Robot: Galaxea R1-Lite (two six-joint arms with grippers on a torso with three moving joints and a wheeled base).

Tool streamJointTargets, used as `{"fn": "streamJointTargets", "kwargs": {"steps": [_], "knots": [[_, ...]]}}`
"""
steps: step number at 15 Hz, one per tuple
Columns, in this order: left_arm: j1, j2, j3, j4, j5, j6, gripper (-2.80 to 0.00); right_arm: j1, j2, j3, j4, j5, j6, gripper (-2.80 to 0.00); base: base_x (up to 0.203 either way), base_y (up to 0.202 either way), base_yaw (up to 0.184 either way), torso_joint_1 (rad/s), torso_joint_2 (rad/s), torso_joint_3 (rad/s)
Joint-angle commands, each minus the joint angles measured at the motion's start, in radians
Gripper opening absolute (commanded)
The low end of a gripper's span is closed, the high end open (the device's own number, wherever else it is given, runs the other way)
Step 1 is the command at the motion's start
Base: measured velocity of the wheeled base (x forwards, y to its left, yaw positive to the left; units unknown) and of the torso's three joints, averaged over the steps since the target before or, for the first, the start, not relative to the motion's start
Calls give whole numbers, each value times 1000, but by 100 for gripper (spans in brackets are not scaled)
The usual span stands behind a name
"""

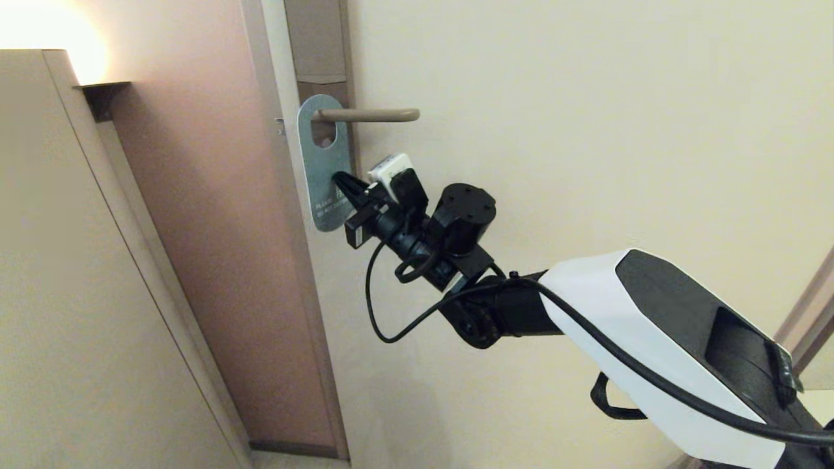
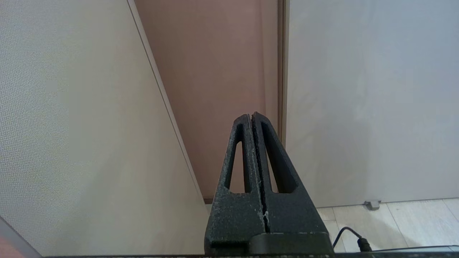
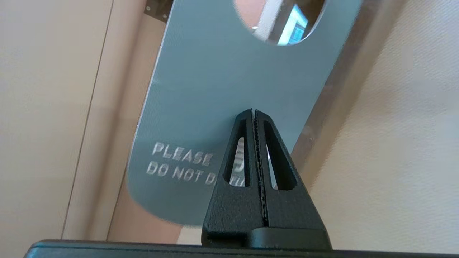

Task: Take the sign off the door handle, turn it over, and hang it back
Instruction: Hang the sign back with the other side facing out

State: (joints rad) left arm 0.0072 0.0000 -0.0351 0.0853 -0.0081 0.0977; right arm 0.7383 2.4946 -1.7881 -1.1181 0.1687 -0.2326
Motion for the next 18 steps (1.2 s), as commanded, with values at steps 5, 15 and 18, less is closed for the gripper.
{"fn": "streamJointTargets", "kwargs": {"steps": [5, 15, 18], "knots": [[0, 2, 0, 1, -1, 1, -280, -53, -197, 240, -9, 0, -21, -280, 0, 0, 0, 0, 0, 0], [0, 2, 0, 1, -1, 1, -280, -521, -743, 945, 20, -47, -20, -280, 0, 0, 0, 0, 0, 0], [0, 2, 0, 1, 0, 1, -280, -706, -925, 1135, 24, -39, -18, -280, 0, 0, 0, 0, 0, 0]]}}
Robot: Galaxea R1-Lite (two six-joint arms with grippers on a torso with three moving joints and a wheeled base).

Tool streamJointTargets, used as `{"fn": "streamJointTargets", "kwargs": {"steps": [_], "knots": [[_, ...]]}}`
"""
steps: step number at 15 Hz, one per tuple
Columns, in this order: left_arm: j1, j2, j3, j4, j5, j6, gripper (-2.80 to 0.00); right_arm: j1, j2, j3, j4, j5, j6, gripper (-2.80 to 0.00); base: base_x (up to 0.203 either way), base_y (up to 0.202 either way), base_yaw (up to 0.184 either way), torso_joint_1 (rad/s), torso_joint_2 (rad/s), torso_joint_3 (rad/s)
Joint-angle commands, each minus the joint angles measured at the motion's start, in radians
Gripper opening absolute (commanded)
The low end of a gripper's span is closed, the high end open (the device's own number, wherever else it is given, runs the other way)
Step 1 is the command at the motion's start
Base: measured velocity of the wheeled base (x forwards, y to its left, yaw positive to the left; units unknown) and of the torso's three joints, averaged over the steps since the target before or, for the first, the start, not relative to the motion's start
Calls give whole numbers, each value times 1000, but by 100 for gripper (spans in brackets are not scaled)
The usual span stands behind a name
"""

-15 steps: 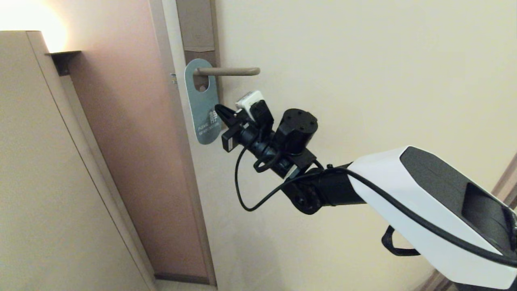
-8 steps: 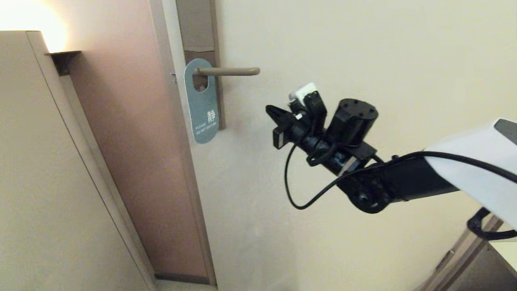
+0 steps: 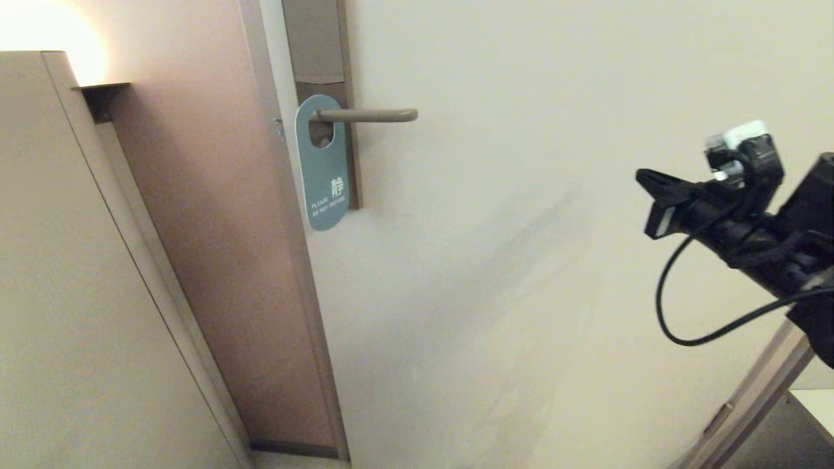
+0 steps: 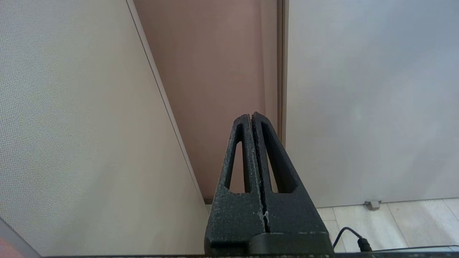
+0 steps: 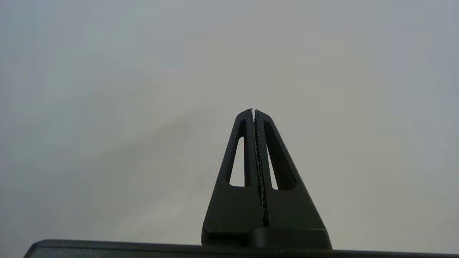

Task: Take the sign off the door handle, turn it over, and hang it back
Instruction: Hang the sign back with the other side facing out

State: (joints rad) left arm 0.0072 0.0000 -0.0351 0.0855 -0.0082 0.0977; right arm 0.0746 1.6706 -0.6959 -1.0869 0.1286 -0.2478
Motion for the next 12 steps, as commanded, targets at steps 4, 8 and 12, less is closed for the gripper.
{"fn": "streamJointTargets", "kwargs": {"steps": [4, 8, 12], "knots": [[0, 2, 0, 0, -1, 1, -280, -121, -374, 298, 22, 22, 6, -280, 0, 0, 0, 0, 0, 0], [0, 2, 0, 0, 1, 1, -280, -132, -696, 555, 92, 20, 42, -280, 0, 0, 0, 0, 0, 0], [0, 2, 0, 0, -1, 1, -280, -135, -973, 682, 258, -21, 139, -280, 0, 0, 0, 0, 0, 0]]}}
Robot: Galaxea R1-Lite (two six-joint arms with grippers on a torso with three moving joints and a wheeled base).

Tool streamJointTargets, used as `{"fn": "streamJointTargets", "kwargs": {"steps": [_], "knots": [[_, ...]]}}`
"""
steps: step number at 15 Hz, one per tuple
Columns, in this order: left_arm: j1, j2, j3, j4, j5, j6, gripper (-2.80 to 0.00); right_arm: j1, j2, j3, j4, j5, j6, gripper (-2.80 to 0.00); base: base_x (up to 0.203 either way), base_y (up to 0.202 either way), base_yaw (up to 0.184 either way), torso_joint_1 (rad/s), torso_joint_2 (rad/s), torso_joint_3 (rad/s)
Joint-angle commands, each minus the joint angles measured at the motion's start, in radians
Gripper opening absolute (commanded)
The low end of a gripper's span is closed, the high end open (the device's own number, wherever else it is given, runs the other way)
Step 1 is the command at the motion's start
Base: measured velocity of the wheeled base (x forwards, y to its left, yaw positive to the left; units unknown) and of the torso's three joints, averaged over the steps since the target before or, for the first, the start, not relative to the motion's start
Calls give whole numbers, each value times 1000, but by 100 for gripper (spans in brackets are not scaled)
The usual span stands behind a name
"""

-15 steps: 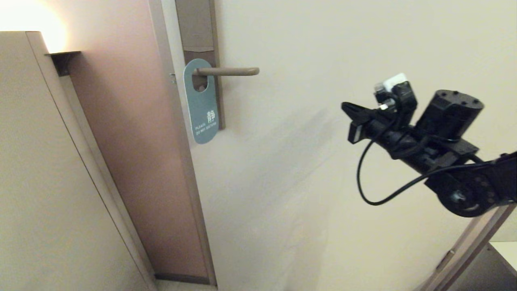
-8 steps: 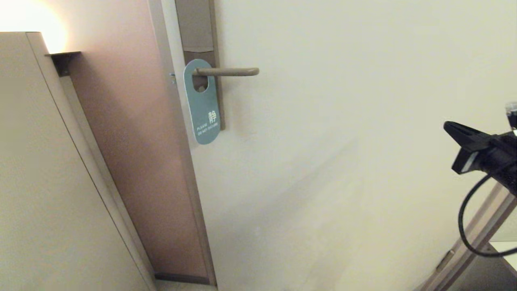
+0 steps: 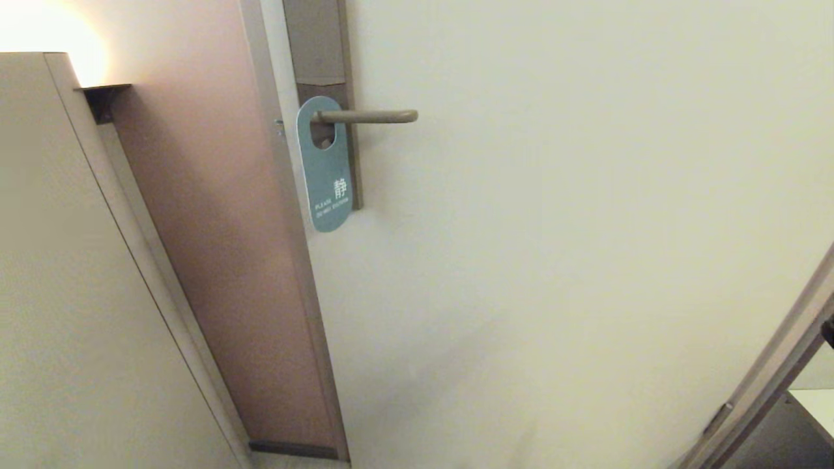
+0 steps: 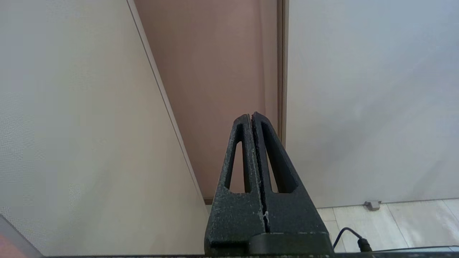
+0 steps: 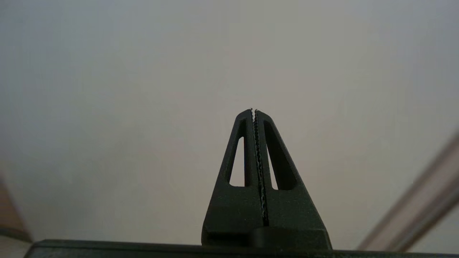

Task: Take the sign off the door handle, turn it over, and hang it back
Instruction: Hang the sign back with the other side facing out

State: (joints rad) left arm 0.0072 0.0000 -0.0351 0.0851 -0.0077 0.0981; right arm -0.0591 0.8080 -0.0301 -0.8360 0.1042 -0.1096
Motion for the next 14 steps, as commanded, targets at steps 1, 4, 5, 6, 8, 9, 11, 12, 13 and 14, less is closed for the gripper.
{"fn": "streamJointTargets", "kwargs": {"steps": [1, 4, 5, 6, 8, 9, 11, 12, 13, 14], "knots": [[0, 2, 0, 1, 0, 0, -280, -1, -171, 22, 89, -14, 36, -280, 0, 0, 0, 0, 0, 0], [0, 2, 0, 1, 0, 0, -280, 3, -344, 28, 365, -46, 100, -280, 0, 0, 0, 0, 0, 0], [0, 2, 0, 1, 0, 0, -280, 3, -393, 29, 443, -50, 112, -280, 0, 0, 0, 0, 0, 0], [0, 2, 0, 1, 0, 0, -280, 3, -444, 30, 525, -53, 121, -280, 0, 0, 0, 0, 0, 0], [0, 1, 0, 1, 0, 0, -280, 2, -523, 30, 642, -58, 125, -280, 0, 0, 0, 0, 0, 0], [0, 1, 0, 1, 0, 0, -280, 1, -526, 30, 676, -82, 129, -280, 0, 0, 0, 0, 0, 0], [0, 2, 0, 1, 0, 0, -280, 7, -533, 30, 733, -99, 128, -280, 0, 0, 0, 0, 0, 0], [0, 1, 0, 1, 0, 0, -280, 24, -561, 30, 764, -106, 128, -280, 0, 0, 0, 0, 0, 0], [0, 2, 0, 1, 0, 0, -280, 37, -592, 30, 808, -108, 123, -280, 0, 0, 0, 0, 0, 0], [0, 0, 0, 1, 0, 0, -280, 43, -608, 30, 829, -109, 123, -280, 0, 0, 0, 0, 0, 0]]}}
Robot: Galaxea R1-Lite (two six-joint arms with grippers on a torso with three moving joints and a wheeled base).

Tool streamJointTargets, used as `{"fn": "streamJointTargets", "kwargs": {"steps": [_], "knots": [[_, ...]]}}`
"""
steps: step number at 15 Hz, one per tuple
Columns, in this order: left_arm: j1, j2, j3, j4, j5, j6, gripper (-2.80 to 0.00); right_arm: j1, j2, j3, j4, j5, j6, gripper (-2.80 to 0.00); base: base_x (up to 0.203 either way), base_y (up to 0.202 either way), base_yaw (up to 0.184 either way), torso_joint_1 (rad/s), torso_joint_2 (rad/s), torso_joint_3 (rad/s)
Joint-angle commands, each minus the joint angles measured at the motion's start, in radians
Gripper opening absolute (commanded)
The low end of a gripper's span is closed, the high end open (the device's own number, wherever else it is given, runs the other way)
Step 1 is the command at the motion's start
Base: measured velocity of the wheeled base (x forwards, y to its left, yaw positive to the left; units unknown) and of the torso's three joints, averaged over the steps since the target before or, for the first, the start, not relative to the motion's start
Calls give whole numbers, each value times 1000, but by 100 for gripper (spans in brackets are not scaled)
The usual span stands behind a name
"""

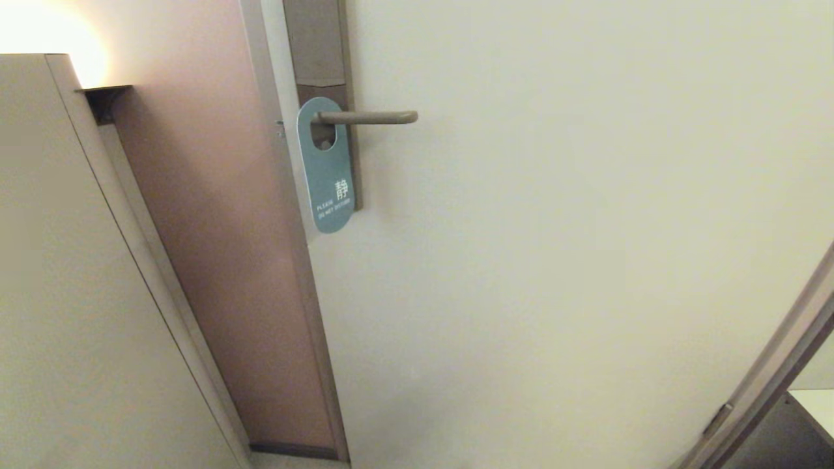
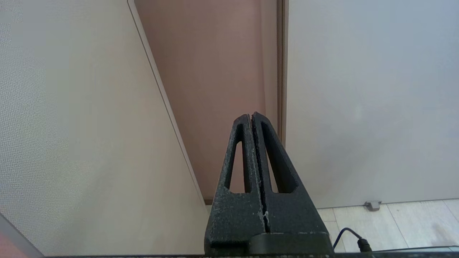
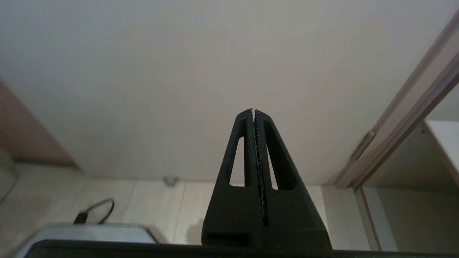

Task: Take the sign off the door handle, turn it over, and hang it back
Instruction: Hang the sign back with the other side facing out

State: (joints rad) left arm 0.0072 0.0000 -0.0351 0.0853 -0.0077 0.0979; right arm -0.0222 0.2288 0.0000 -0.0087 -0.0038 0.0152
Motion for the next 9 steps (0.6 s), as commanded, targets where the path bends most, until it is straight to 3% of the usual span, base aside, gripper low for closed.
{"fn": "streamJointTargets", "kwargs": {"steps": [1, 9], "knots": [[0, 2, 0, 1, 0, 0, -280, 13, -48, 0, 4, -1, 3, -280, 0, 0, 0, 0, 0, 0], [0, 1, 0, 1, 0, 0, -280, 21, -229, 0, 6, 2, 5, -280, 0, 0, 0, 0, 0, 0]]}}
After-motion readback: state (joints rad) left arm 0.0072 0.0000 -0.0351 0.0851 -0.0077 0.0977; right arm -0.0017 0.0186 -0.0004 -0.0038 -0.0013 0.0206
